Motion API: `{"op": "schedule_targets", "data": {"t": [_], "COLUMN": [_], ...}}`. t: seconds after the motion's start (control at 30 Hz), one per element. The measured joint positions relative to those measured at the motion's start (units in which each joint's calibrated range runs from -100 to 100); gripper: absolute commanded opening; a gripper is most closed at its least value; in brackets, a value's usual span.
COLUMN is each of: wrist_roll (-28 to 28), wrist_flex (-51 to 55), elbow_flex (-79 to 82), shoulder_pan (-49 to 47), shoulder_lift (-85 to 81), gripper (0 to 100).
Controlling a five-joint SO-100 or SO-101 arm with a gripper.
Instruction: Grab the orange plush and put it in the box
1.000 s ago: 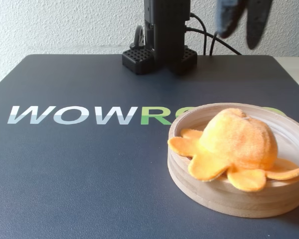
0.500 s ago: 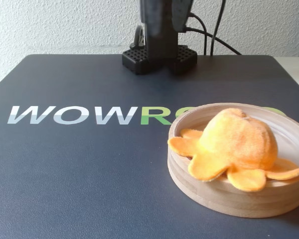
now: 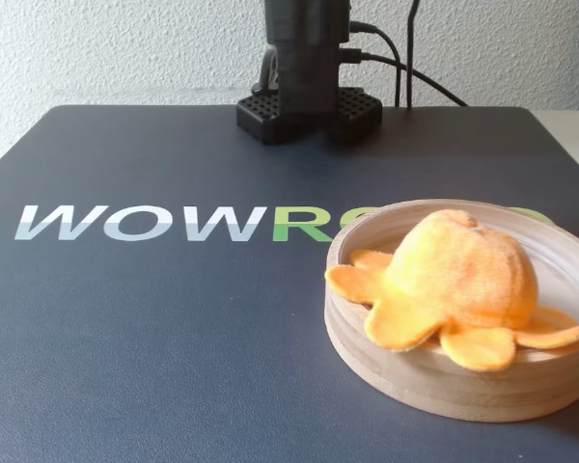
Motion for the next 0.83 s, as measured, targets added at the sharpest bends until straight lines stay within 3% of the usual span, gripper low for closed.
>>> {"op": "schedule_targets", "data": {"t": [0.83], "wrist_roll": [-0.05], "wrist_flex": [-0.34], "elbow_flex": [0.09], "shoulder_pan": [-0.59], "shoulder_lift": [-0.77], "gripper": [3]}}
